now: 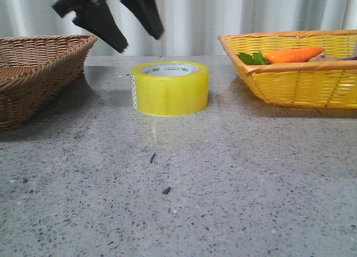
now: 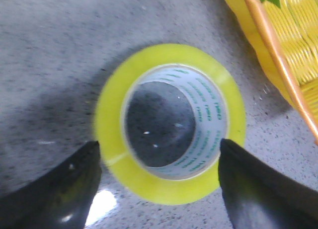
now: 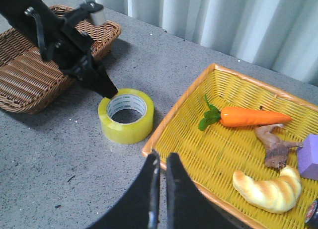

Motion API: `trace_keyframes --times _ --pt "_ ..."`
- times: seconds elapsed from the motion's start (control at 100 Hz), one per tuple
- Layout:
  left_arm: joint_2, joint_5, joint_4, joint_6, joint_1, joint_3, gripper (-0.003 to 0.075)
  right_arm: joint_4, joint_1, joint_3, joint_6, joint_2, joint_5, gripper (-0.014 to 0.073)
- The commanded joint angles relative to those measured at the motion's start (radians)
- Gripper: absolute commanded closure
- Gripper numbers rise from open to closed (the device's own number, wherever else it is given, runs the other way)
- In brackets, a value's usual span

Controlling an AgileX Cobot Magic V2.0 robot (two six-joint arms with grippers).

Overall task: Transfer tape with both arms
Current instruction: 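Lower the left gripper onto the tape roll and grasp its rim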

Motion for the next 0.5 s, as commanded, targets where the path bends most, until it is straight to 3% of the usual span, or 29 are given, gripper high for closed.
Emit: trace_keyframes --times 0.0,0.49 --pt "-0.026 -0.035 -0.016 -0.011 -0.024 -0.037 0.0225 -0.003 -0.003 -0.019 -0.01 -0.004 -0.084 0.0655" --pt "0.028 -0.086 0.062 -0.013 -0.028 -0.037 0.0225 0.003 -0.003 -0.019 -0.01 -0.004 -0.084 0.0655"
